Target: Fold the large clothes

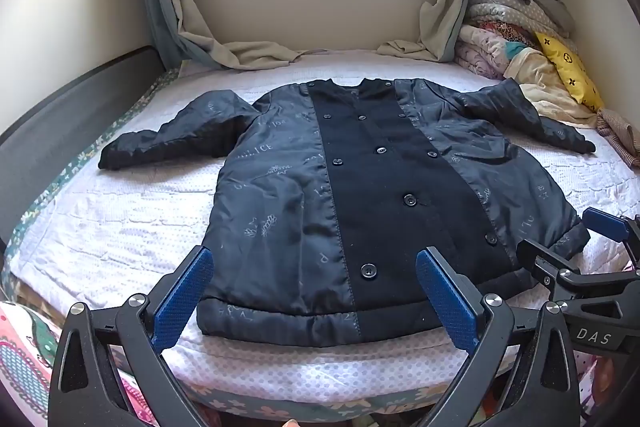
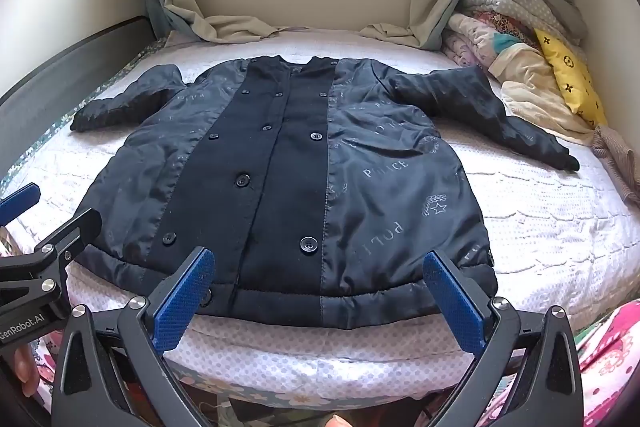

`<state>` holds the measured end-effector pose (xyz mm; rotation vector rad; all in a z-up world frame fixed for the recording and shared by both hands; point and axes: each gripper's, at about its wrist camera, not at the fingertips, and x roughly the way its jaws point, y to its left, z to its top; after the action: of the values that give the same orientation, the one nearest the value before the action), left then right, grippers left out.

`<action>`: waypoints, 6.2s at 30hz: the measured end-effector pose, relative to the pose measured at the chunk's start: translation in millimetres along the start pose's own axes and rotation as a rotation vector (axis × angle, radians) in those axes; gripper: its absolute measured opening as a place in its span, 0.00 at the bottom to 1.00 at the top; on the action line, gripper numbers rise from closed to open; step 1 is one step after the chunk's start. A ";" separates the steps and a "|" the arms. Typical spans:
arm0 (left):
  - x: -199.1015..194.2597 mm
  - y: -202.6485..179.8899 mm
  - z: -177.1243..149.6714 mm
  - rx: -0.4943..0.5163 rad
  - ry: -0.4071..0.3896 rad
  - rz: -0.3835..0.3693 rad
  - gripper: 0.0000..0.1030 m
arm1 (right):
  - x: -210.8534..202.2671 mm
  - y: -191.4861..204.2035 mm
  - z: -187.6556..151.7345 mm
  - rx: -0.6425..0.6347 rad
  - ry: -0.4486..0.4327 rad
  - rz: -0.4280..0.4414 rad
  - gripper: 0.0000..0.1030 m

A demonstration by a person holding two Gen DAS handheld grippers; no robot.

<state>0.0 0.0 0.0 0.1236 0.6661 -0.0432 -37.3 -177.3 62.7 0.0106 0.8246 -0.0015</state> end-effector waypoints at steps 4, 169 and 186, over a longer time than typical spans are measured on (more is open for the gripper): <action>0.2 -0.2 0.2 -0.003 0.003 -0.002 1.00 | 0.9 -0.6 -0.5 -0.003 0.004 -0.002 1.00; 224.1 4.8 84.2 -0.117 0.456 -0.074 0.99 | 251.6 -27.8 149.7 -0.038 0.460 0.017 0.99; 215.5 -11.7 74.4 -0.077 0.460 -0.016 1.00 | 208.5 205.5 279.2 -0.480 0.261 0.216 0.71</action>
<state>214.0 -21.2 -76.6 0.0533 1.1267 -0.0040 310.4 26.0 101.0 -0.3592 1.0640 0.4090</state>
